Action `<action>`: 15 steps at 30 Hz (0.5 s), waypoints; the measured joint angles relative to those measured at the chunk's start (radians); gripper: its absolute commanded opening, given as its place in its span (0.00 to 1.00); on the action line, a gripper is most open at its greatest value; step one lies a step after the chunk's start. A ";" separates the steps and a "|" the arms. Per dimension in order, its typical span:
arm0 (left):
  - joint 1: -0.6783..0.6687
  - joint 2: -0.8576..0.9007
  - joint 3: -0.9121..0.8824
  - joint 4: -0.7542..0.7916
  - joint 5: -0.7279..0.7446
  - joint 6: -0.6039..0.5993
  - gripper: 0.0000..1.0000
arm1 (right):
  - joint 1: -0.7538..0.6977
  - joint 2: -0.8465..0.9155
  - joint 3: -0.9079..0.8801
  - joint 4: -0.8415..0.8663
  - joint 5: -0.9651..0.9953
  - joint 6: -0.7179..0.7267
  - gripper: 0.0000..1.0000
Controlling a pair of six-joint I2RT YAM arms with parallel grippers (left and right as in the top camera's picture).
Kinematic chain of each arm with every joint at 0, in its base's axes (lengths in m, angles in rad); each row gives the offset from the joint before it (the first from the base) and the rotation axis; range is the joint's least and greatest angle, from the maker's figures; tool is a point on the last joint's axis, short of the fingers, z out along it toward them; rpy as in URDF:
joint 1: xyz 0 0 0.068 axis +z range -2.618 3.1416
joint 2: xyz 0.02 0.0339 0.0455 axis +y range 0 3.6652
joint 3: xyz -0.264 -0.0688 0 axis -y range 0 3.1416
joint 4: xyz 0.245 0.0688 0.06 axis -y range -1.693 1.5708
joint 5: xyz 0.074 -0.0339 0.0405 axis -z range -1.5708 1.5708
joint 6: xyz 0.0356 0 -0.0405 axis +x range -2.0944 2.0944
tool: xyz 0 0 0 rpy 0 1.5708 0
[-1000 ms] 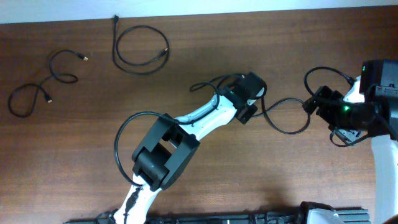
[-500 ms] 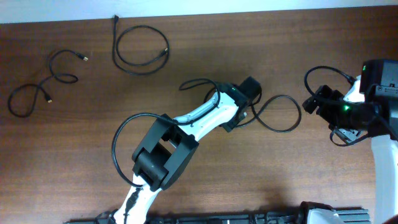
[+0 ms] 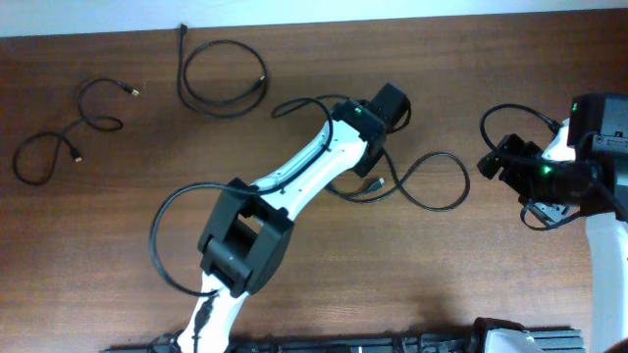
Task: Untangle cables
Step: 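Lift the cable with the left gripper and draw it toward the left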
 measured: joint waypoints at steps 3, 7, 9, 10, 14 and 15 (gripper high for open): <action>0.007 -0.043 0.002 -0.008 0.005 -0.059 0.99 | 0.000 0.000 0.000 0.000 0.000 0.001 0.95; 0.045 -0.083 0.010 -0.034 0.054 -0.184 0.99 | 0.000 0.000 0.000 0.000 0.000 0.000 0.95; 0.098 -0.087 0.016 -0.058 0.183 -0.231 0.99 | 0.000 0.000 0.000 0.001 0.000 0.000 0.95; 0.114 -0.087 0.016 -0.069 0.225 -0.256 0.99 | 0.000 0.000 0.000 0.000 0.000 0.001 0.95; 0.143 -0.087 0.016 -0.097 0.348 -0.367 0.99 | 0.000 0.000 0.000 0.000 0.006 0.000 0.95; 0.139 -0.087 0.017 -0.110 0.357 -0.377 1.00 | 0.000 0.000 0.000 0.001 0.008 -0.001 0.95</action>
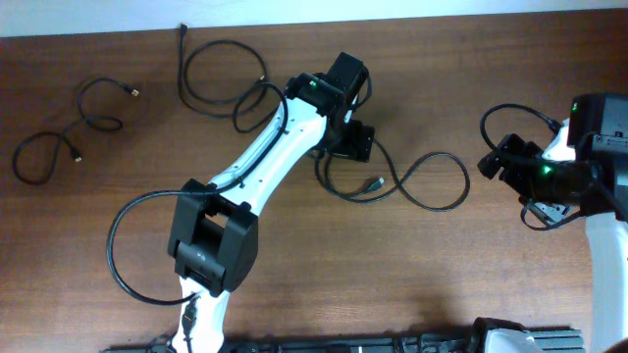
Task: Untangle cables
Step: 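Lift the cable with the left gripper and draw it toward the left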
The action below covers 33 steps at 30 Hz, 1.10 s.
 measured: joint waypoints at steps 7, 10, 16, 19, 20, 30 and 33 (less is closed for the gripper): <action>-0.032 0.000 0.000 -0.035 -0.023 -0.198 0.99 | 0.000 0.000 0.000 -0.001 0.000 0.001 0.95; -0.032 0.000 -0.015 -0.035 -0.052 -0.379 0.99 | 0.000 0.000 0.000 -0.008 0.000 0.001 0.95; -0.032 0.000 -0.111 0.013 -0.103 -0.605 0.99 | 0.000 0.000 0.000 -0.018 0.000 0.001 0.99; -0.032 0.000 -0.172 0.060 -0.119 -0.646 0.95 | 0.000 0.000 0.000 -0.020 0.000 0.001 0.99; -0.032 0.000 -0.187 0.073 -0.121 -0.652 0.93 | 0.000 0.000 0.000 -0.020 0.000 0.001 0.99; -0.032 0.000 -0.301 0.142 -0.127 -0.670 0.87 | 0.000 0.000 0.000 -0.020 0.000 0.001 0.99; -0.032 0.000 -0.304 0.146 -0.137 -0.671 0.87 | 0.000 0.000 0.000 -0.020 0.000 0.001 0.99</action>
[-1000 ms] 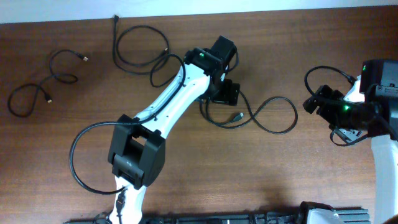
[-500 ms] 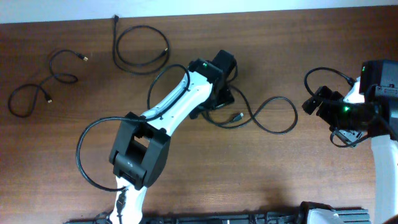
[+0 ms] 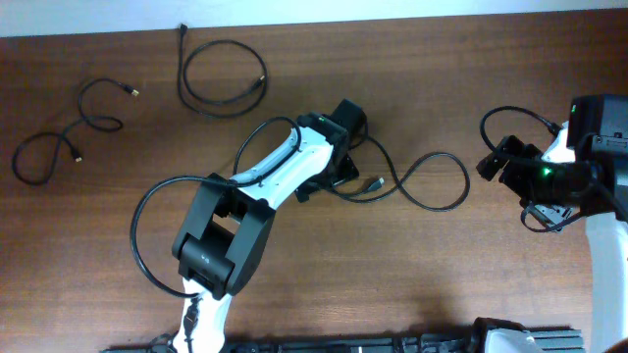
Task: Untangle cables
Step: 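Lift the cable with the left gripper and draw it toward the left, then carry the cable to the left edge with the left gripper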
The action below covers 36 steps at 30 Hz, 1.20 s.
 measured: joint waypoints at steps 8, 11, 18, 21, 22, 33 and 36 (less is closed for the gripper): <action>0.000 0.023 0.000 0.000 -0.013 0.000 0.87 | 0.000 0.000 0.000 0.000 0.000 0.000 0.99; 0.000 0.036 0.002 0.006 -0.013 -0.001 0.87 | 0.000 0.000 0.000 -0.001 0.000 0.000 0.99; 0.000 0.037 0.002 0.011 -0.013 -0.005 0.79 | 0.000 0.000 0.000 0.000 0.000 0.000 0.99; 0.000 0.037 0.002 0.014 -0.011 -0.011 0.50 | 0.000 0.000 0.000 0.000 0.000 0.000 0.99; 0.000 0.038 0.002 0.016 -0.010 -0.011 0.45 | 0.000 0.000 0.000 0.000 0.000 0.000 0.99; -0.004 0.040 0.005 0.023 -0.013 -0.022 0.00 | 0.000 0.000 0.000 0.000 0.000 0.000 0.99; 0.000 0.042 0.011 -0.021 -0.017 -0.023 0.00 | 0.000 0.000 0.000 0.000 0.000 0.001 0.99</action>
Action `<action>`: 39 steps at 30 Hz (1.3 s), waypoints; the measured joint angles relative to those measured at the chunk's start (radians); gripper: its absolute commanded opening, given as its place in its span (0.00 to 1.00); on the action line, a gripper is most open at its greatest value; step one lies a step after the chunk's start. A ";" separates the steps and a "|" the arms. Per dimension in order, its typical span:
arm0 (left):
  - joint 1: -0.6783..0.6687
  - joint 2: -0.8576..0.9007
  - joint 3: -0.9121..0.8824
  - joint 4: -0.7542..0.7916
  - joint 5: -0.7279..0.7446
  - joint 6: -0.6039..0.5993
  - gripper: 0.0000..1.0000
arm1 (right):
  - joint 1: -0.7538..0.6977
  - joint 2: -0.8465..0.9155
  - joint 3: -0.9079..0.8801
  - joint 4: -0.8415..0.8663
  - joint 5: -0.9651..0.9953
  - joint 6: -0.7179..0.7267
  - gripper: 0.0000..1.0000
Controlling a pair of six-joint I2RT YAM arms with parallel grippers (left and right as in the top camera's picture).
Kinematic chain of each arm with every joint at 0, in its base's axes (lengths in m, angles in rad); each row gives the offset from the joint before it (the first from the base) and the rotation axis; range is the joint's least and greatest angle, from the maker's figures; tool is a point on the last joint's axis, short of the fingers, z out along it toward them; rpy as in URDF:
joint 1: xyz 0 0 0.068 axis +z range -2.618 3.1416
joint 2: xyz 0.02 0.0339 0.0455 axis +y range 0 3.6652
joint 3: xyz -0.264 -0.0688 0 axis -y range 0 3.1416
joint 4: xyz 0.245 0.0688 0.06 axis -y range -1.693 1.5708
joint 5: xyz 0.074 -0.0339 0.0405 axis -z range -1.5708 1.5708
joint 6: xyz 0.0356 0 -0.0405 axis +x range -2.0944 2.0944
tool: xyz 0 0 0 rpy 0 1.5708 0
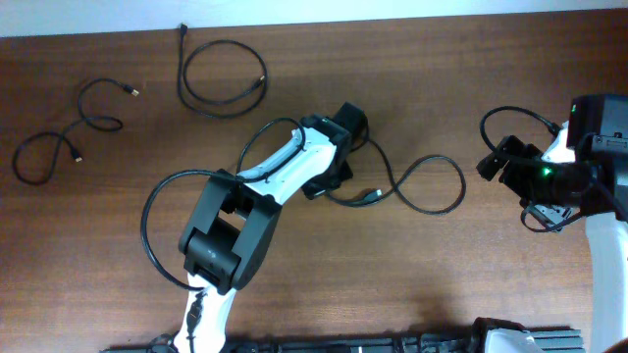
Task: Untangle cables
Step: 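Carry the cable to the left edge with the left gripper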
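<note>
A long black cable [444, 162] lies at the table's middle right in an open loop. Its plug end [374, 196] rests just right of my left gripper [329, 184]. That gripper points down at the cable's left part, and its fingers are hidden under the wrist, so open or shut cannot be told. A coiled black cable [221, 78] lies apart at the back. A thin cable [69, 127] lies apart at the far left. My right gripper [494, 162] hovers at the right edge, away from the long cable; its jaws are unclear.
The left arm's own black lead [157, 235] arcs out beside its elbow. The right arm's lead [510, 110] loops above its wrist. The table's back edge [392, 18] meets a white wall. Dark equipment [392, 343] lines the front edge.
My left gripper shifted slightly toward the front right. The long cable's plug end now lies a little nearer the front. The right arm has not moved.
At first my left wrist stood over the long cable's left end. Then it was further back and left, near the coiled cable. Then it was back over the cable's left part, where it stays now. The long cable's loop has kept its place throughout.
</note>
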 measured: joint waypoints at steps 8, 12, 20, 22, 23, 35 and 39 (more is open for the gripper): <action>0.100 -0.023 0.073 -0.163 -0.077 0.043 0.00 | 0.000 0.000 0.000 0.000 0.000 -0.001 0.99; 0.159 -0.155 0.081 -0.240 -0.148 0.060 0.00 | 0.000 0.000 0.000 0.000 0.000 0.000 0.99; 0.377 -0.409 0.087 -0.352 -0.206 0.143 0.00 | 0.000 0.000 0.000 0.000 0.000 -0.001 0.99; 0.445 -0.452 0.087 -0.373 -0.210 0.169 0.00 | 0.000 0.000 0.000 0.000 0.000 -0.001 0.99; 0.477 -0.471 0.087 -0.380 -0.210 0.186 0.00 | 0.000 0.000 0.000 0.000 0.000 0.000 0.99; 0.817 -0.576 0.088 -0.401 -0.206 0.369 0.00 | 0.000 0.000 0.000 0.000 0.000 0.000 0.99; 0.879 -0.576 0.088 -0.401 -0.200 0.372 0.00 | 0.000 0.000 0.000 0.000 0.000 0.000 0.99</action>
